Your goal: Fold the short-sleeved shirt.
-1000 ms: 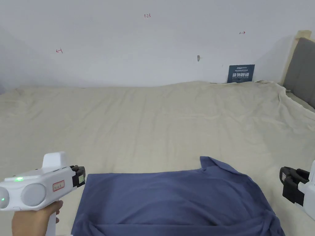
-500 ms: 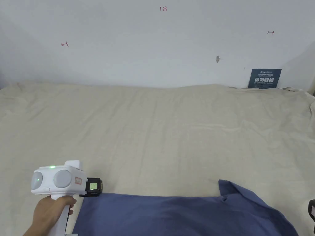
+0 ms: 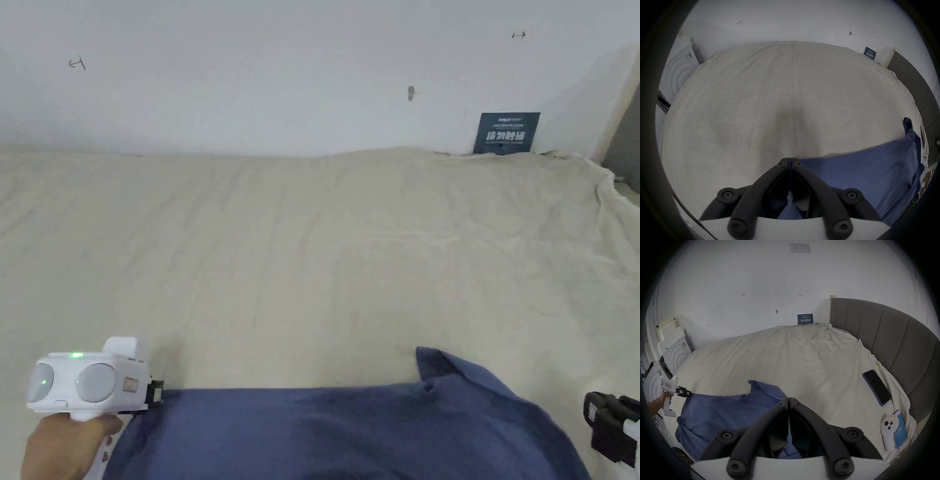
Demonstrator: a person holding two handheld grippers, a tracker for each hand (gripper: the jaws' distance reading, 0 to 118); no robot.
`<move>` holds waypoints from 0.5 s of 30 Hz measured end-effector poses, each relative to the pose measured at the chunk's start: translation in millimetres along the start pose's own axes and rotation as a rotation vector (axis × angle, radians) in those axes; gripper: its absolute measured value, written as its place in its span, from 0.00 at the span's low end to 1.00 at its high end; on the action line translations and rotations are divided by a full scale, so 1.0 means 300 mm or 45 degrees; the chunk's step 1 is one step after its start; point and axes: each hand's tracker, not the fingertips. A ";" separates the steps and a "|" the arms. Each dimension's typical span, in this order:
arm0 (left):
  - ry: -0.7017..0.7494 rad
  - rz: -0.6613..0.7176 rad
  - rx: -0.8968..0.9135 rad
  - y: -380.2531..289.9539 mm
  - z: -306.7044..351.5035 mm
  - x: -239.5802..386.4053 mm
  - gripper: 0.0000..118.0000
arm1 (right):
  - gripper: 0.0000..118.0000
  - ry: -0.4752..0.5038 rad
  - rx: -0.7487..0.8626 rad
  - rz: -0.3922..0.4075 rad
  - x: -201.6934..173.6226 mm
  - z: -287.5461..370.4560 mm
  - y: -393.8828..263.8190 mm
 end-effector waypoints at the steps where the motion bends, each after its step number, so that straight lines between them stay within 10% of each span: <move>1: 0.012 -0.013 0.024 -0.004 0.028 0.016 0.00 | 0.00 0.002 -0.022 0.011 0.001 -0.027 0.005; 3: 0.014 -0.040 0.088 -0.008 0.080 0.027 0.00 | 0.07 -0.011 -0.066 0.047 -0.001 -0.086 0.011; 7: -0.034 -0.075 0.150 -0.017 0.180 0.032 0.00 | 0.64 0.002 -0.213 0.142 0.003 -0.259 0.013; 15: -0.060 -0.051 0.178 -0.047 0.272 0.039 0.00 | 0.60 -0.074 -0.411 0.379 -0.066 -0.498 -0.011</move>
